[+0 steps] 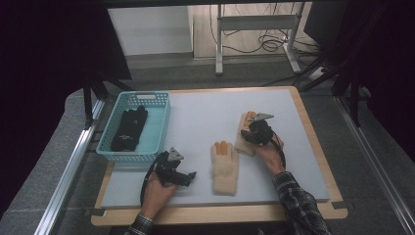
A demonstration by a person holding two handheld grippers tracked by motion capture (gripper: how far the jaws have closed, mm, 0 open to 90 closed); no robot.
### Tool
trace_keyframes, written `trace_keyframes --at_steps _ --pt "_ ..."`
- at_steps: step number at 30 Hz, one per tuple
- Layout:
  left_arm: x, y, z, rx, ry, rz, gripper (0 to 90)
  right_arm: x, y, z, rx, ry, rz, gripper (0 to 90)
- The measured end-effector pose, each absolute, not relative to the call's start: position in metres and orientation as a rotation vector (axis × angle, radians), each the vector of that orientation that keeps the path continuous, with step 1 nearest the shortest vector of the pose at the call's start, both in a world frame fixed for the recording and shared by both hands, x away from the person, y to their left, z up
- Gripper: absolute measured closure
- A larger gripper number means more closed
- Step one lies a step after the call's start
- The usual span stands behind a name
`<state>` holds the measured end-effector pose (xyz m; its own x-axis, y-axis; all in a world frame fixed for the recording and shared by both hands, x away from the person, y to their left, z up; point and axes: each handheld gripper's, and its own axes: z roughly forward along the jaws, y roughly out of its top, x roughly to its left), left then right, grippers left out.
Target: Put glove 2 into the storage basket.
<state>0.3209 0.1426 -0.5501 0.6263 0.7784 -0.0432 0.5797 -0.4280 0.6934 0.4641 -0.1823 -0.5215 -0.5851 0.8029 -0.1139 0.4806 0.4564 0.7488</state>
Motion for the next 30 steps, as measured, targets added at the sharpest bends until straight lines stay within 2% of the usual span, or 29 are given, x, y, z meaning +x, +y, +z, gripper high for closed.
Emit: trace_keyframes --at_steps 14,30 --pt "0.321 0.143 -0.55 2.161 1.058 0.372 1.0 0.461 -0.207 -0.487 1.063 2.232 1.047 59.0" --pt "0.321 0.143 -0.55 2.163 1.056 0.375 1.0 0.411 -0.203 -0.439 0.941 2.29 1.171 59.0"
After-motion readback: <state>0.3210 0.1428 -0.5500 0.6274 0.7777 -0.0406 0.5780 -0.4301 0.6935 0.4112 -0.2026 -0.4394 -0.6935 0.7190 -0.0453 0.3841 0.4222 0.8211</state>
